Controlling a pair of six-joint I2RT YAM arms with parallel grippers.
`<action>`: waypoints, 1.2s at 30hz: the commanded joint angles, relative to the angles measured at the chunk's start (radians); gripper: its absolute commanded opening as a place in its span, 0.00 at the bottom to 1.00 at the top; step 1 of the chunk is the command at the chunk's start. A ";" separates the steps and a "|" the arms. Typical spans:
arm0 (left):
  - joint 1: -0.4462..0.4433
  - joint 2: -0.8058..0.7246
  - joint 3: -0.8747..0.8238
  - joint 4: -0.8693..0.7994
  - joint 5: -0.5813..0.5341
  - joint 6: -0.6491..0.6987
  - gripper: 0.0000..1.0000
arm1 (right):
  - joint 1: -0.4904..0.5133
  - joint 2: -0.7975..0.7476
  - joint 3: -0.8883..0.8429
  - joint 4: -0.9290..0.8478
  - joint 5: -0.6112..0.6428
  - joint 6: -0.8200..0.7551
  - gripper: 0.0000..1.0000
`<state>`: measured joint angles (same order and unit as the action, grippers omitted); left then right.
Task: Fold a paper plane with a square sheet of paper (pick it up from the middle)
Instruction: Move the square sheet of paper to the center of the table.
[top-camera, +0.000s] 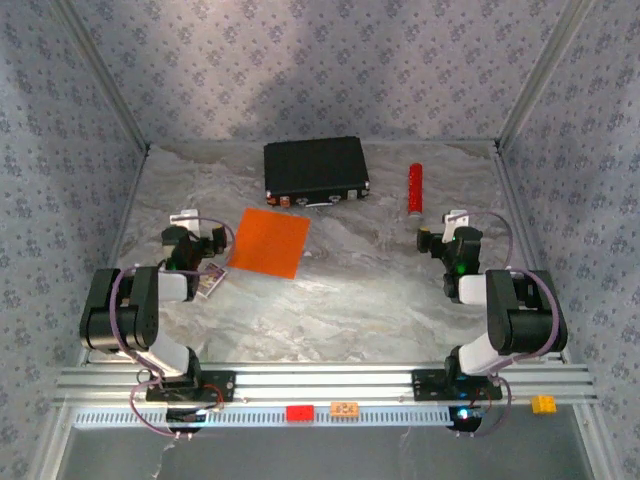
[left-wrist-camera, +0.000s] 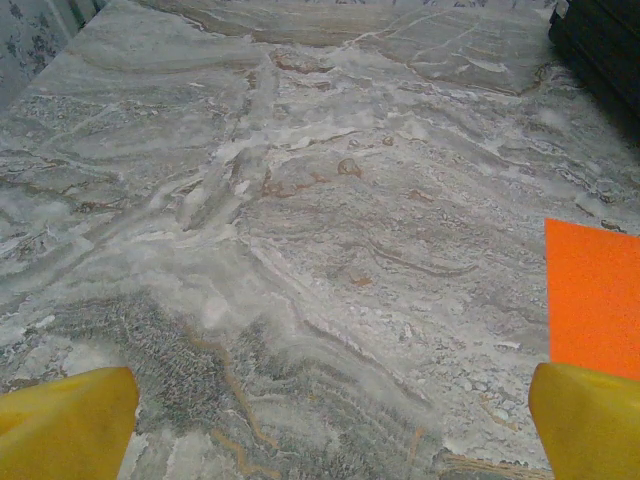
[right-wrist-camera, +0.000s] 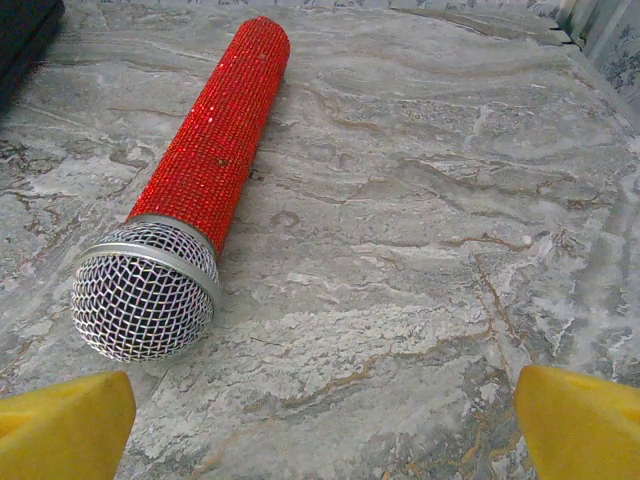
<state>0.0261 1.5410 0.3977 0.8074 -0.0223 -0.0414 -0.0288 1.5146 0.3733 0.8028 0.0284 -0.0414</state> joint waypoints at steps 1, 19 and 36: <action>0.003 -0.006 0.020 0.001 0.019 0.012 1.00 | -0.006 0.008 0.023 -0.005 -0.013 0.009 0.99; 0.005 -0.006 0.019 0.001 0.022 0.011 1.00 | -0.013 0.009 0.024 -0.008 -0.025 0.014 0.99; -0.018 -0.023 -0.016 0.047 0.009 0.036 1.00 | 0.006 -0.004 0.005 0.016 -0.018 -0.008 0.99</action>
<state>0.0193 1.5410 0.3973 0.8120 -0.0223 -0.0296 -0.0315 1.5146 0.3786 0.7971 0.0109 -0.0418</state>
